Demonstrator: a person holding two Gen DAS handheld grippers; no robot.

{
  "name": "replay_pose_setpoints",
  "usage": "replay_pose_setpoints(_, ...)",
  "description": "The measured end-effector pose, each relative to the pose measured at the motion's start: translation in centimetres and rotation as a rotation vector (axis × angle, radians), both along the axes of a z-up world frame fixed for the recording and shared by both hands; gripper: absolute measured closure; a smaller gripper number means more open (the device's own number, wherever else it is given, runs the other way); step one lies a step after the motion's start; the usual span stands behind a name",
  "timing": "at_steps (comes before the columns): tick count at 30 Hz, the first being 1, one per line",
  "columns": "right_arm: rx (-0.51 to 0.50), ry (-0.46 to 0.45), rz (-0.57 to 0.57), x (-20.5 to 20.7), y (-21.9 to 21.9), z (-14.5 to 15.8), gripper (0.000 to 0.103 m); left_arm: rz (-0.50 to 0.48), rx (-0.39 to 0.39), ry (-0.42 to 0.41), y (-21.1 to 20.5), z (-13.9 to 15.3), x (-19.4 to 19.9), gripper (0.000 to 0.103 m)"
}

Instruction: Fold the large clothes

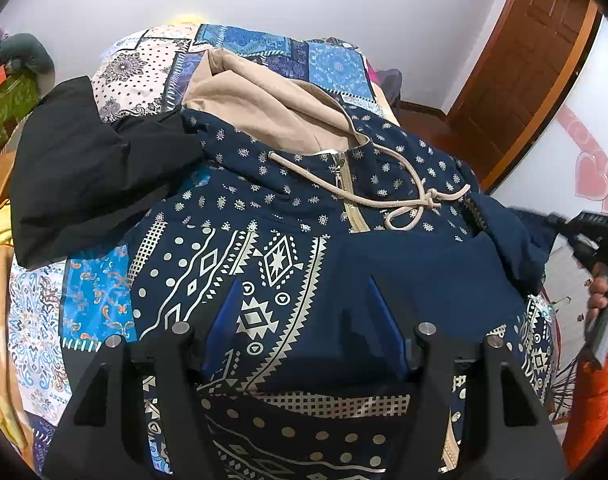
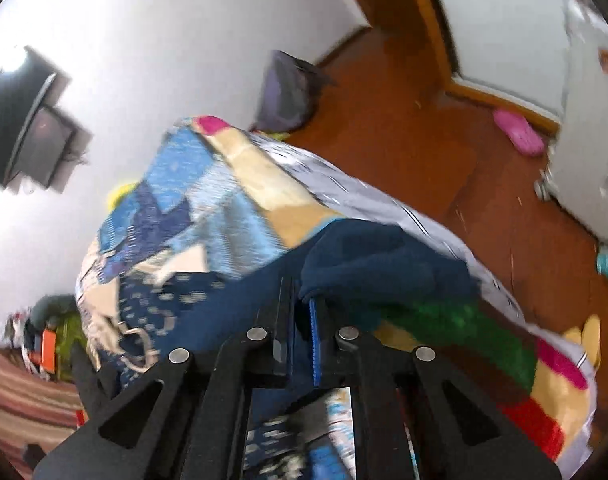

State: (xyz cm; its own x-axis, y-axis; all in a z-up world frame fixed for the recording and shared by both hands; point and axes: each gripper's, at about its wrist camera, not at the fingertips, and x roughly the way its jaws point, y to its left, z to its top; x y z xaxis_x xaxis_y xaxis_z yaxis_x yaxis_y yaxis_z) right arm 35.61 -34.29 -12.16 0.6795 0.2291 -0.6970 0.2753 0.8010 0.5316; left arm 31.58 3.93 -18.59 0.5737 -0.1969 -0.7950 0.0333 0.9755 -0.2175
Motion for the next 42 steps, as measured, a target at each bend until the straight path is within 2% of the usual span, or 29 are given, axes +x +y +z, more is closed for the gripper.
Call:
replay_pose_setpoints(7, -0.031, -0.186, 0.186, -1.2, 6.0, 7.0, 0.098, 0.002, -0.017, -0.019, 0.5, 0.5, -0.6, 0.041)
replay_pose_setpoints(13, -0.027, -0.260, 0.370, -1.9, 12.7, 9.5, 0.098, 0.013, -0.033, -0.037, 1.4, 1.2, -1.3, 0.041)
replay_pose_setpoints(17, -0.043, -0.261, 0.493, -2.1, 17.3, 9.4, 0.098, 0.024, -0.029, -0.048, 2.2, 1.6, -1.7, 0.041)
replay_pose_setpoints(22, -0.094, -0.193, 0.645, -2.0, 22.7, 6.7, 0.098, 0.050, -0.032, -0.067, 3.3, 2.1, -2.5, 0.041)
replay_pose_setpoints(24, -0.104, -0.127, 0.710, -2.0, 25.1, 4.7, 0.098, 0.058, -0.030, -0.070, 3.7, 2.2, -2.8, 0.041)
replay_pose_setpoints(30, -0.119, -0.007, 0.818, -2.4, 28.9, 0.7, 0.098, 0.080, -0.036, -0.082, 4.7, 2.8, -3.5, 0.041)
replay_pose_setpoints(37, -0.159, 0.141, 0.891, -3.1, 29.9, -3.0, 0.097, 0.098, -0.038, -0.083, 5.3, 2.8, -3.7, 0.041)
replay_pose_setpoints(39, -0.155, 0.189, 0.899, -3.1, 29.7, -3.5, 0.091, 0.099, -0.042, -0.079, 5.2, 2.7, -3.7, 0.041)
replay_pose_setpoints(42, -0.167, 0.233, 0.942, -3.8, 29.2, -4.1, 0.088, 0.091, -0.036, -0.076, 4.8, 2.7, -3.7, 0.041)
